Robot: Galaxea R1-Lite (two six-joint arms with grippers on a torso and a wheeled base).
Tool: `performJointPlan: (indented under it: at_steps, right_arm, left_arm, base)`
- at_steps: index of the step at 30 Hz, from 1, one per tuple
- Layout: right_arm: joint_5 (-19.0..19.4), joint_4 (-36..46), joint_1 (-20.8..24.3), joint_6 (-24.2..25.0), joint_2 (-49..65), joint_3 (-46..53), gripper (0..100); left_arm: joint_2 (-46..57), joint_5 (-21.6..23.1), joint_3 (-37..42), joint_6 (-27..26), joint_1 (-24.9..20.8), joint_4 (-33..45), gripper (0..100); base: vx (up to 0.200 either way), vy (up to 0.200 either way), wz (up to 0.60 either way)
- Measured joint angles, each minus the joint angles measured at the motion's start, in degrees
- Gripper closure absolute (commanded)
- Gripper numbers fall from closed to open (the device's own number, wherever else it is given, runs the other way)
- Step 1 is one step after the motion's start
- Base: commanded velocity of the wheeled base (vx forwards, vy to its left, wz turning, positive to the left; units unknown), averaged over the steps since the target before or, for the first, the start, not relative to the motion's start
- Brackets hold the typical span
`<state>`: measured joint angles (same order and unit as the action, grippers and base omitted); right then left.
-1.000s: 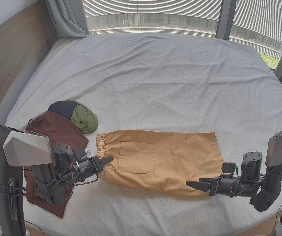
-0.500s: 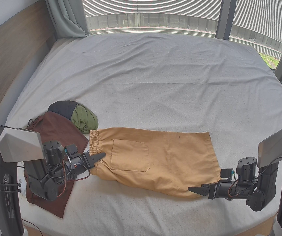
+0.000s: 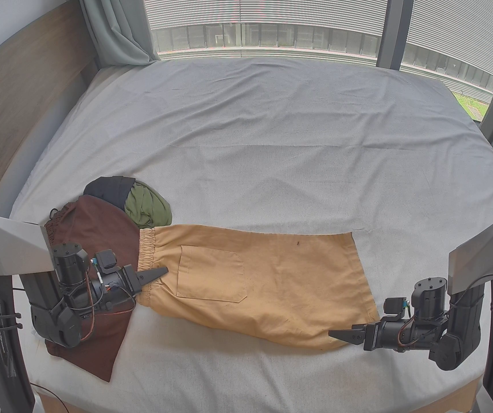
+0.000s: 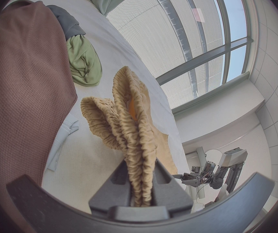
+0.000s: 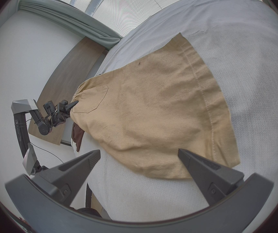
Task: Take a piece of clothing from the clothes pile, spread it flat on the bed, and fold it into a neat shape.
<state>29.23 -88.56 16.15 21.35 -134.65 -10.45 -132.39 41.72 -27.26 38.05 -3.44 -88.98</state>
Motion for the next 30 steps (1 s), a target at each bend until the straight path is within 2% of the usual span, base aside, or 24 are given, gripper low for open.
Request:
performJointPlan:
  at_steps: [12, 15, 30]
  right_arm:
    - [-0.04, 0.02, 0.57, 0.00, 0.66, 0.09, 0]
    - [-0.01, 0.05, 0.90, 0.00, 1.18, 0.09, 0]
    - [-0.01, 0.05, 2.34, 0.02, 3.89, 0.09, 0]
  left_arm:
    - [0.85, -0.04, 0.26, -0.26, 0.72, -0.02, 100]
    - [1.19, -0.01, 0.34, -2.08, 0.39, -0.02, 100]
    - [3.89, -2.55, 0.50, -2.52, -4.47, 0.00, 100]
  base:
    - [0.000, 0.000, 0.00]
    - [0.000, 0.000, 0.00]
    - [0.000, 0.000, 0.00]
